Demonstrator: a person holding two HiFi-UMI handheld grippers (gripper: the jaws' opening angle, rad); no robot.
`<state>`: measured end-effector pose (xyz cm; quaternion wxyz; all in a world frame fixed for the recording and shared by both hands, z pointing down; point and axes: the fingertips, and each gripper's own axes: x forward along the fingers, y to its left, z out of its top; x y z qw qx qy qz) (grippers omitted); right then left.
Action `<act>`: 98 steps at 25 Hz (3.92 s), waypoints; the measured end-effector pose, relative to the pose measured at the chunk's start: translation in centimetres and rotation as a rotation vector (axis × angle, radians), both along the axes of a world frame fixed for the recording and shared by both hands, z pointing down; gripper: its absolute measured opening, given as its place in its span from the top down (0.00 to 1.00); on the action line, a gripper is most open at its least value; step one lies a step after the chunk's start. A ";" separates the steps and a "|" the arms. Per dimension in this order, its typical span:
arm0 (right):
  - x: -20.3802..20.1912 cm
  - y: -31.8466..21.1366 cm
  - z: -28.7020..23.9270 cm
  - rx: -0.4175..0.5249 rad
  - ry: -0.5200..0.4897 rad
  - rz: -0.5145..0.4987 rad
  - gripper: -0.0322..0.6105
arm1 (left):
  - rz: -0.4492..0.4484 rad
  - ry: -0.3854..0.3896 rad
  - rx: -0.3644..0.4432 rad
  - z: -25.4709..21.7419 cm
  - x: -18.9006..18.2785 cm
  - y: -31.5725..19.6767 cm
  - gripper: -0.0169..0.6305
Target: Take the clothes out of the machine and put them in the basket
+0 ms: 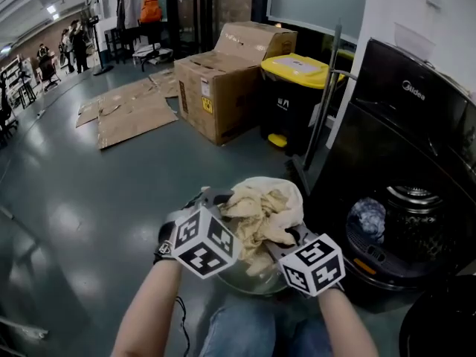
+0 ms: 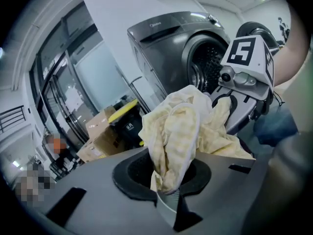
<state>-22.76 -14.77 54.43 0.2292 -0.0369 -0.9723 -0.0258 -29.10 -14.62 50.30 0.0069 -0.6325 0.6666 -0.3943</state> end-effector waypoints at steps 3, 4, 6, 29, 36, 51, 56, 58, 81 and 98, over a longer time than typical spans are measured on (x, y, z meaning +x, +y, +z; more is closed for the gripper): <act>0.8 -0.7 5.2 0.019 0.183 0.026 0.87 | -0.016 0.032 -0.066 3.8 0.3 -0.6 0.90; 1.4 -0.9 7.1 0.039 0.253 0.033 0.86 | -0.025 0.053 -0.082 5.1 0.5 -0.7 0.90; 2.7 -1.1 10.4 0.100 0.382 0.024 0.73 | -0.053 0.104 -0.103 7.0 0.5 -0.9 0.90; 10.5 -8.5 6.9 0.112 0.278 0.182 0.35 | -0.154 0.291 -0.109 11.7 3.0 -5.0 0.50; 14.8 -12.6 5.5 0.118 0.229 0.296 0.35 | -0.072 0.323 -0.009 9.5 7.3 -8.5 0.50; 24.8 -23.0 4.7 0.138 0.117 0.587 0.35 | 0.069 0.358 0.108 6.6 15.3 -15.3 0.50; 23.8 -27.4 5.0 0.176 0.122 0.648 0.35 | 0.066 0.338 0.107 6.6 15.4 -15.6 0.50; 23.1 -29.0 5.0 0.186 0.118 0.668 0.35 | 0.063 0.336 0.125 6.2 15.3 -15.7 0.50; 21.4 -34.9 11.1 0.181 0.373 0.714 0.78 | 0.057 0.300 0.163 5.7 14.0 -14.8 0.50; 26.2 -24.0 -6.9 0.434 -0.103 0.760 0.78 | 0.109 0.336 0.234 1.1 15.8 -14.7 0.50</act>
